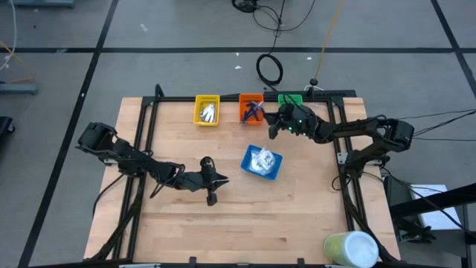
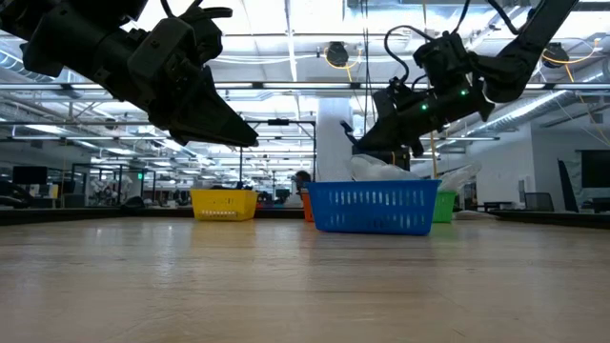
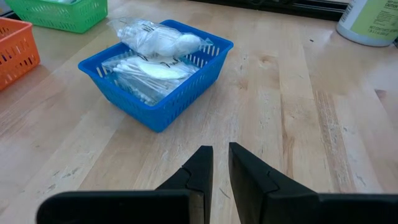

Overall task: Pick & Place Travel size toiletries
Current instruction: Put the blue razor into the orange basket

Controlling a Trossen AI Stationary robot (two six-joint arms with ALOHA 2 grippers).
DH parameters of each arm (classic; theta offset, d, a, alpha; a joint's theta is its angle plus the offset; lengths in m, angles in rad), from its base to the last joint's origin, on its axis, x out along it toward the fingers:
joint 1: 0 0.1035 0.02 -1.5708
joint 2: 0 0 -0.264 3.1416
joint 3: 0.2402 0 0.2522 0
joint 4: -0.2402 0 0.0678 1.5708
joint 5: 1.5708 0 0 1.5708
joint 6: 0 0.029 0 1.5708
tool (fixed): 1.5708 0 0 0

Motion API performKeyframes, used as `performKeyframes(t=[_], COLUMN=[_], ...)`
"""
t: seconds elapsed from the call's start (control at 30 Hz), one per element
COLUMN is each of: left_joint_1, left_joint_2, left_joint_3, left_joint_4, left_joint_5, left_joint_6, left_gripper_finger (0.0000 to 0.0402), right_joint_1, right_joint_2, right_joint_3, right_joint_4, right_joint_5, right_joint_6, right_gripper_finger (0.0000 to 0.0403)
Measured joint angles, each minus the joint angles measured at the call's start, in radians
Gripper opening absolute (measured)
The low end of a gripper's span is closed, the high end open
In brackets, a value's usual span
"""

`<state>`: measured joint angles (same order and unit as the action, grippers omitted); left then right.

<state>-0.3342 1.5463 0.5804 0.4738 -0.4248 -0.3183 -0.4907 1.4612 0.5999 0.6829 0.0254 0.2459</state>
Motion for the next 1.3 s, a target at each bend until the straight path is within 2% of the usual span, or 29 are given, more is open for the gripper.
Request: performKeyframes(t=[0.43, 0.63, 0.8, 0.97, 1.13, 1.3], left_joint_1=[0.0, 0.001, 0.002, 0.002, 0.002, 0.002], left_joint_2=[0.0, 0.0, 0.0, 0.0, 0.0, 0.0], left_joint_3=[0.0, 0.0, 0.0, 0.0, 0.0, 0.0], left_joint_4=[0.0, 0.0, 0.0, -0.001, -0.006, -0.006], left_joint_5=[0.0, 0.0, 0.0, 0.0, 0.001, 0.006], left_joint_6=[0.0, 0.009, 0.009, 0.002, 0.001, 0.0], left_gripper_finger=[0.0051, 0.0051, 0.0051, 0.0051, 0.0051, 0.0051], right_joint_1=[-0.034, -0.035, -0.04, -0.042, -0.047, -0.061], right_joint_2=[0.0, 0.003, 0.073, 0.202, 0.315, 0.351], right_joint_3=[0.012, 0.18, 0.351, 0.486, 0.545, 0.545], right_joint_4=[-0.06, -0.316, -0.482, -0.566, -0.583, -0.605], right_joint_5=[-0.005, 0.0, -0.004, -0.028, -0.052, 0.051], right_joint_6=[0.004, -0.032, -0.066, -0.083, -0.097, -0.101], right_gripper_finger=[0.0018, 0.0018, 0.0018, 0.0018, 0.002, 0.0048])
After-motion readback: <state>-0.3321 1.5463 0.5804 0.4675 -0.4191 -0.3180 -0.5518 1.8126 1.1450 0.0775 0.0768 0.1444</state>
